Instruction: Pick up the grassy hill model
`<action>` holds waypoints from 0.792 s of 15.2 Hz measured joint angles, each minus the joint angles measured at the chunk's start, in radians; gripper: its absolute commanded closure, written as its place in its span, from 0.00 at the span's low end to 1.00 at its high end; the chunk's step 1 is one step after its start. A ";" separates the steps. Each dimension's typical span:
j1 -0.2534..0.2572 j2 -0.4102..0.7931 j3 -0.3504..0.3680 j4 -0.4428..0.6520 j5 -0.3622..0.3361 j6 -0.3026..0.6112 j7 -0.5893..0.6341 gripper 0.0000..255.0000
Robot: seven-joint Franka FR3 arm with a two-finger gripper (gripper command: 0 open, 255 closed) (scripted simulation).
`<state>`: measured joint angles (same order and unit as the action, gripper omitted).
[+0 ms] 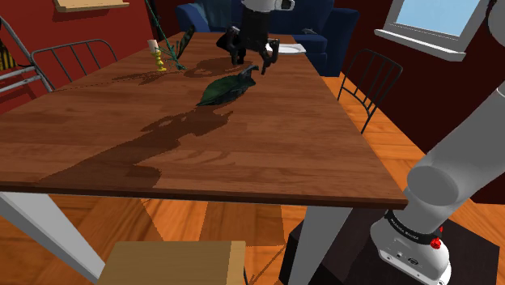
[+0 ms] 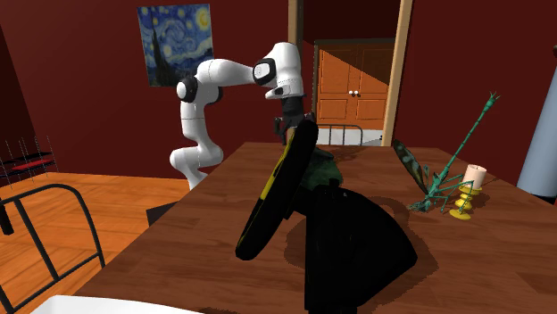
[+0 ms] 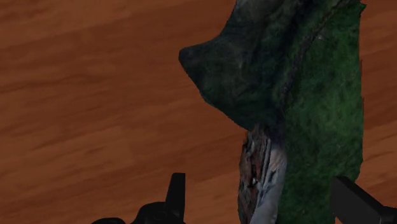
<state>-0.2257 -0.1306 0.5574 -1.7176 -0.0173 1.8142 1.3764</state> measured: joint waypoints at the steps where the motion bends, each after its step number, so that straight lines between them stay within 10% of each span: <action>1: -0.003 0.047 0.015 0.051 -0.033 -0.013 0.062 0.00; 9: -0.004 0.069 0.022 -0.016 -0.055 0.070 0.129 0.00; 10: -0.004 0.067 0.021 -0.023 -0.054 0.076 0.129 1.00; 12: -0.004 0.066 0.021 -0.028 -0.053 0.080 0.130 1.00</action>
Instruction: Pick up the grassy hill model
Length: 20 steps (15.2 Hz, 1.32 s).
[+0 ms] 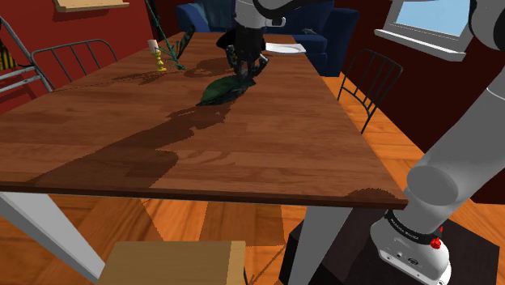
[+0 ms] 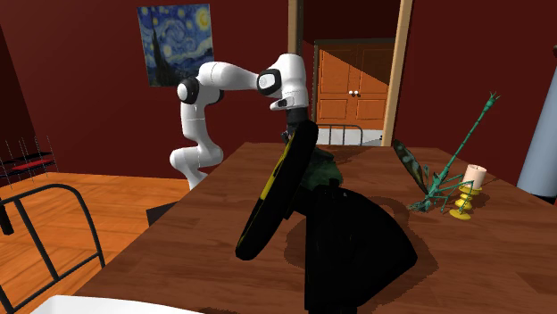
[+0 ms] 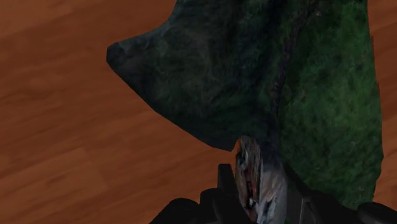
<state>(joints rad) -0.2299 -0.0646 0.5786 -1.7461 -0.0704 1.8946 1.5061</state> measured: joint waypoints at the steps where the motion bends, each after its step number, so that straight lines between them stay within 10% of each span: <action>1: 0.000 0.000 0.000 0.000 0.000 0.001 0.000 1.00; 20: 0.007 0.041 0.011 0.187 -0.023 -0.155 0.007 1.00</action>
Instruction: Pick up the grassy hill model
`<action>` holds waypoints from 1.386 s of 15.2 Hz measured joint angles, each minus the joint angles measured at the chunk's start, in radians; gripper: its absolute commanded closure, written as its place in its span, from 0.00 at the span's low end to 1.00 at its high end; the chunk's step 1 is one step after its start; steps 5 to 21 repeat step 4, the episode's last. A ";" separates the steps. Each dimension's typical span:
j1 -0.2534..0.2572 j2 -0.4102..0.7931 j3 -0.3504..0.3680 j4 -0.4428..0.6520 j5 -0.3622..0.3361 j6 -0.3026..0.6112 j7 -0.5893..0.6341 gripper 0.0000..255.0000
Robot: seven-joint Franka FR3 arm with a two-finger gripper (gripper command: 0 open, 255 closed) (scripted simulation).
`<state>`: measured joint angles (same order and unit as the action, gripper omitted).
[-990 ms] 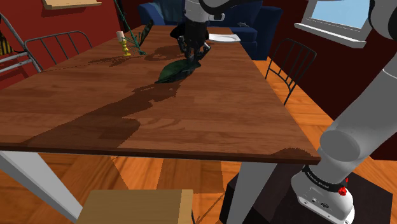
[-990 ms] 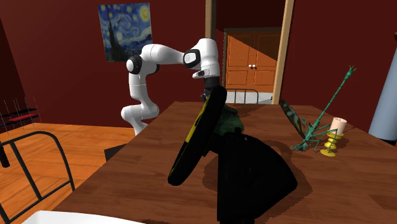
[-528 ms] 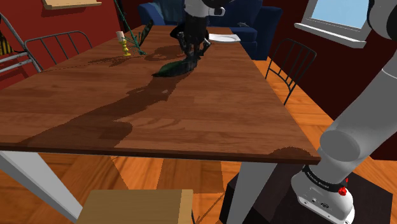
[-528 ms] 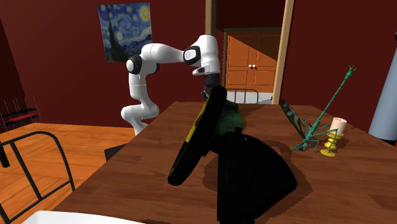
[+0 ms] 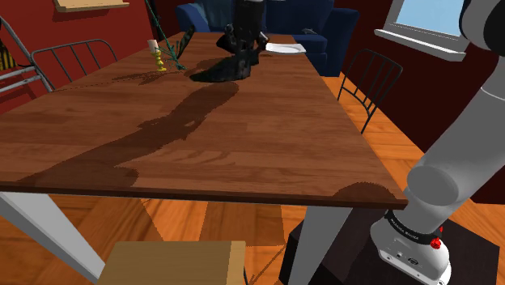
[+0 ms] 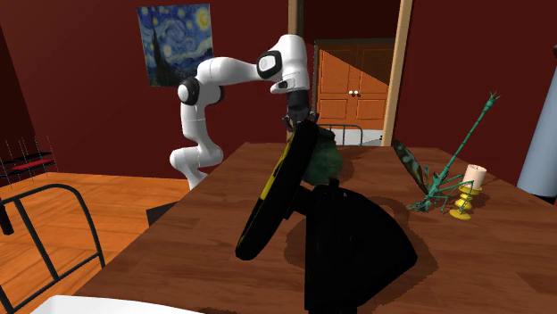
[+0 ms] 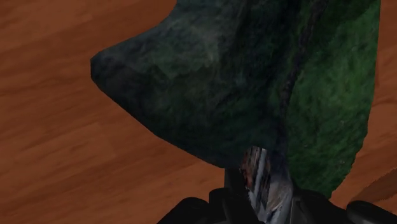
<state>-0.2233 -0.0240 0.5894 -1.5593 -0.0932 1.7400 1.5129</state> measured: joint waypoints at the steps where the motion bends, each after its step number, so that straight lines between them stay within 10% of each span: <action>1: 0.001 0.011 0.002 0.024 -0.006 -0.015 0.001 1.00; 21: 0.002 0.020 0.003 0.068 -0.012 -0.051 0.000 1.00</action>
